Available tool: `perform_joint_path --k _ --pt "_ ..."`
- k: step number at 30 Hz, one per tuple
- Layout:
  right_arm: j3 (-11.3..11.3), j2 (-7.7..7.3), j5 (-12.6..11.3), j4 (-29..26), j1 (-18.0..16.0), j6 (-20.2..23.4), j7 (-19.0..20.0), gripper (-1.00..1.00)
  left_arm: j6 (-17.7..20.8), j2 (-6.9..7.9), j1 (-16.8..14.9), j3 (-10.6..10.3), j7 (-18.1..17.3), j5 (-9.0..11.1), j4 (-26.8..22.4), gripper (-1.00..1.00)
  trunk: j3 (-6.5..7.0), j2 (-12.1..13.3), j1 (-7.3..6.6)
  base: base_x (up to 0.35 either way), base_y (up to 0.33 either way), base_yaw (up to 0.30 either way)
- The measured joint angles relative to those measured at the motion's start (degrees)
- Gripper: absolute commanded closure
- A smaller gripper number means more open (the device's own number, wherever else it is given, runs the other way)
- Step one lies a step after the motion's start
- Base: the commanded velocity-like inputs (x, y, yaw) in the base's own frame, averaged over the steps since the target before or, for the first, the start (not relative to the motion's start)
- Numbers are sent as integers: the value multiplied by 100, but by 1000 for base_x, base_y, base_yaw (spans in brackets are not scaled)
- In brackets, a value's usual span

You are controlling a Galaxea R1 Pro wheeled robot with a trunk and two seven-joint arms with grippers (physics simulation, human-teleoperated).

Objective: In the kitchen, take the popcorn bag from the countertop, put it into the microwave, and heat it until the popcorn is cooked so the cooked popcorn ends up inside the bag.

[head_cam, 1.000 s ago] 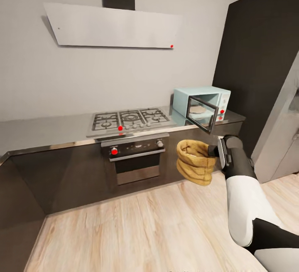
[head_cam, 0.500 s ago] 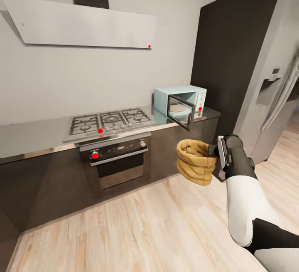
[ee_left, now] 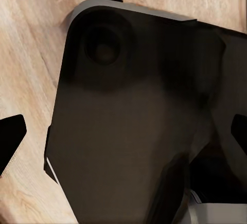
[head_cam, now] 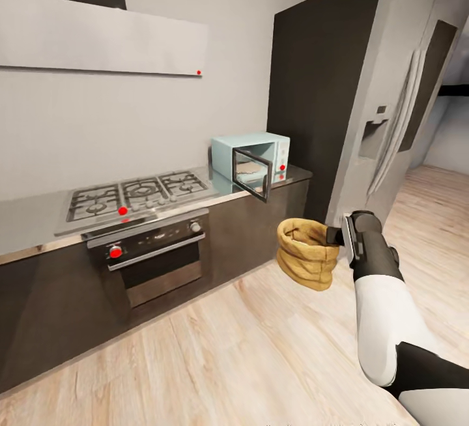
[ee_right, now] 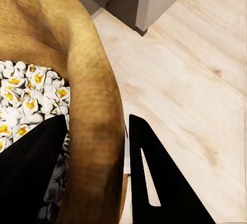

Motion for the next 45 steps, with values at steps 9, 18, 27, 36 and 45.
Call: perform_joint_path --k 9,18,27,36,45 --pt "0 0 -2 0 0 0 0 100 -5 0 0 0 0 0 0 -100 0 0 0 0 0 -289" --pt "0 0 -1 0 0 0 0 100 -4 0 0 0 0 0 3 -100 0 0 0 0 0 -289" --pt "23 44 -15 2 -1 -39 8 100 63 0 0 -20 -6 -12 10 -100 0 -1 -3 204 0 -47" --pt "18 21 -83 4 -2 -64 46 100 73 0 0 -20 -4 -14 9 -100 0 -1 -3 319 -44 0" --pt "10 20 -30 2 -2 -21 41 100 68 0 0 -17 0 -13 9 -100 -1 -1 -3 311 -167 0"
